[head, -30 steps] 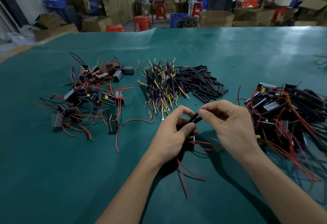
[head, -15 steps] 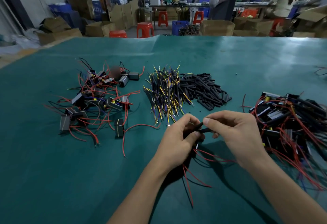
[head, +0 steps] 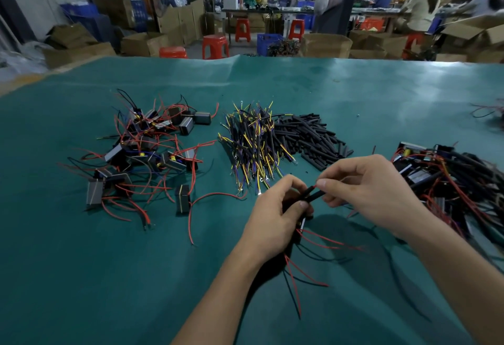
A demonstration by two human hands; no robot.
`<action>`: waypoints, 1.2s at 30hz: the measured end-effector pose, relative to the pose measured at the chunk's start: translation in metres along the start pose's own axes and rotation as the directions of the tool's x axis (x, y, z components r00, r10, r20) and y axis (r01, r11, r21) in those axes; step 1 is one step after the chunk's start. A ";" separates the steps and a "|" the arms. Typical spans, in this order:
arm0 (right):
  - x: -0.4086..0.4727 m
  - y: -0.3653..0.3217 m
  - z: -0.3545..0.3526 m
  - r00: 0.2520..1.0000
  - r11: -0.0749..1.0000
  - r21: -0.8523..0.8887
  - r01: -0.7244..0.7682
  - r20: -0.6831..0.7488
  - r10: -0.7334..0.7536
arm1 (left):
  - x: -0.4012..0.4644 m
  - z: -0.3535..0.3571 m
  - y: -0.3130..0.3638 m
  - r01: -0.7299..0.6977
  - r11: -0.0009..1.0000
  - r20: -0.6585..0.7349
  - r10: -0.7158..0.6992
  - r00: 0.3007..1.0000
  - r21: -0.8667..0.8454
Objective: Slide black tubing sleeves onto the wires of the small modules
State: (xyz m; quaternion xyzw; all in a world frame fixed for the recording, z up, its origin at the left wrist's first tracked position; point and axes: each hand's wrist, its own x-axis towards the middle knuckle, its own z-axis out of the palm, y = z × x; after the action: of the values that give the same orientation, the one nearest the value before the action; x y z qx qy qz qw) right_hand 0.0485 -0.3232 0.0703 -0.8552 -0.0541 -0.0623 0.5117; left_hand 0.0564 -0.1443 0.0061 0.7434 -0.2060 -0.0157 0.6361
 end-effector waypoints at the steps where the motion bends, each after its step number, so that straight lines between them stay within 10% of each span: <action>1: 0.001 -0.001 -0.001 1.000 1.000 -0.013 0.000 0.010 0.000 | 0.000 -0.001 0.000 -0.001 1.000 0.000 0.001 1.000 0.003; 11: 0.017 -0.011 -0.002 0.966 0.965 0.185 -0.185 0.216 0.144 | 0.002 -0.006 -0.001 -0.014 1.000 -0.052 0.014 0.999 -0.015; 16: 0.008 0.006 -0.005 0.993 0.919 0.388 -0.063 -0.067 0.097 | 0.003 -0.014 -0.003 0.062 0.978 -0.074 -0.078 0.994 -0.197; 31: -0.014 0.024 0.025 0.946 0.966 -0.119 0.229 -0.207 -0.249 | 0.002 -0.010 -0.001 0.064 0.991 -0.021 -0.067 0.998 -0.119; 36: -0.013 0.025 0.024 0.948 0.980 -0.008 0.199 -0.251 -0.194 | 0.001 -0.007 0.002 0.102 0.982 0.006 -0.103 0.995 -0.160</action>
State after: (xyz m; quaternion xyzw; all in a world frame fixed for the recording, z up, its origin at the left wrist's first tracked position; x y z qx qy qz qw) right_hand 0.0410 -0.3143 0.0353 -0.8262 -0.0745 -0.2200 0.5132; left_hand 0.0587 -0.1385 0.0093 0.6995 -0.1647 -0.0640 0.6925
